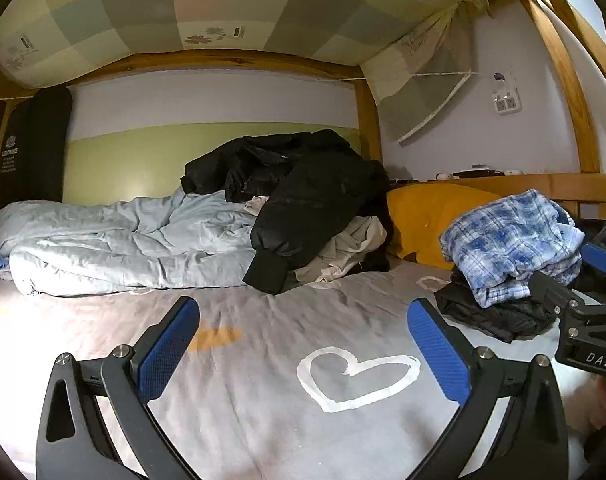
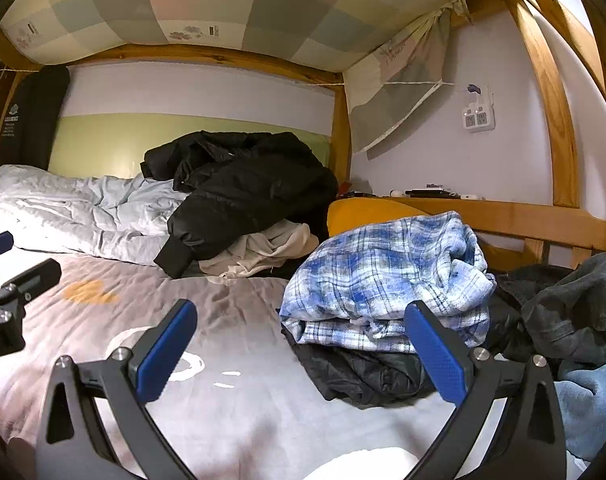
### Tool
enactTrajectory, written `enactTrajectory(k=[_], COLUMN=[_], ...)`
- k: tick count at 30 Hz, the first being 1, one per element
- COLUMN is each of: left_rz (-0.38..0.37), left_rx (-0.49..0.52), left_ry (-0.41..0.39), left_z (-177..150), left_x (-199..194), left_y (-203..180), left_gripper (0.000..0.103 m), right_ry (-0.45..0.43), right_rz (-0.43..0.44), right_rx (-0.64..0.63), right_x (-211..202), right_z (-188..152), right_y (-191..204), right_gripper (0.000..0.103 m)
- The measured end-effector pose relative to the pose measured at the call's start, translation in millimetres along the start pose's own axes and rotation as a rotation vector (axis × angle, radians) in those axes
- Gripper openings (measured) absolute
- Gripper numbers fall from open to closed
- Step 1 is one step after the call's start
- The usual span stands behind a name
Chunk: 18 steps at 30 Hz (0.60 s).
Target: Fold large clothes
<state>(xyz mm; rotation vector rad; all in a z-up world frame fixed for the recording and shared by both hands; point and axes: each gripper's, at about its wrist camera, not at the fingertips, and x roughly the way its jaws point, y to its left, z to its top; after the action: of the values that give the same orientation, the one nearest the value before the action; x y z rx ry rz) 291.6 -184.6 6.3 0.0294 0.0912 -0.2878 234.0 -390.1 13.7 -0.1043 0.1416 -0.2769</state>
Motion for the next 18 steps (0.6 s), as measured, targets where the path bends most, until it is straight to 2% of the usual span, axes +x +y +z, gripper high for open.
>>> enactTrajectory(k=[18], left_rz=[0.000], left_rx=[0.020], left_ry=[0.005], left_z=[-0.2], left_x=[0.4], left_y=[-1.9], left_gripper=[0.103], right_ry=[0.014], right_rz=[0.015], right_rx=[-0.001], right_x=[2.5], right_z=[-1.1], right_y=[0.3], right_gripper=[0.103])
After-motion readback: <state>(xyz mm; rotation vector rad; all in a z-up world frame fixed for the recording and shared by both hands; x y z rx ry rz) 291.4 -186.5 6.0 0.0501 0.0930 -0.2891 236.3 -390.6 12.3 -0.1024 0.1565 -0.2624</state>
